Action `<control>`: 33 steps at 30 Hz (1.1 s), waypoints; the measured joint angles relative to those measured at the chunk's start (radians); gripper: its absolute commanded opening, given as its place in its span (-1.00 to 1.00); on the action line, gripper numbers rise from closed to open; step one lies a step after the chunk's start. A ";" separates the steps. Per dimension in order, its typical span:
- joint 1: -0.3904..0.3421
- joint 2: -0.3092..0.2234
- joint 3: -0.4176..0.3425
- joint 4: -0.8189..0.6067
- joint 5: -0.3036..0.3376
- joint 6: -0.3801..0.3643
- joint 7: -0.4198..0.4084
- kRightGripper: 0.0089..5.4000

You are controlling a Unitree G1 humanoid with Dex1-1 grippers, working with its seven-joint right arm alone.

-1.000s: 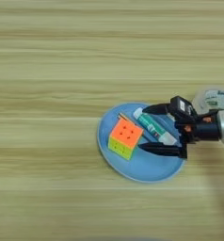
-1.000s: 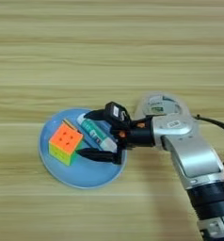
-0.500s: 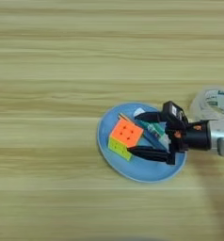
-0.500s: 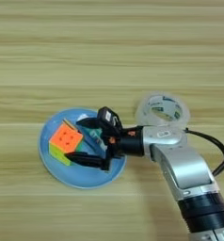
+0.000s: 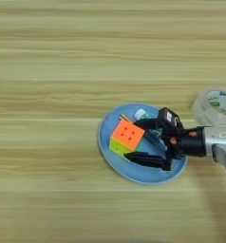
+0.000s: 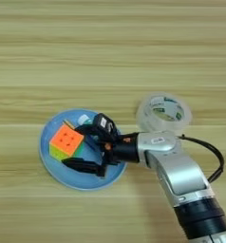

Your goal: Move the objects on the table

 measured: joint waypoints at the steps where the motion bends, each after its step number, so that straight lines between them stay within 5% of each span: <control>1: 0.005 0.001 0.007 0.003 -0.011 -0.008 -0.012 0.76; 10: 0.018 0.030 0.061 0.039 -0.078 -0.035 -0.072 0.24; 23: 0.018 0.036 0.063 0.044 -0.076 -0.049 -0.075 0.24; 33: 0.011 0.035 -0.011 -0.047 0.037 0.016 -0.037 0.24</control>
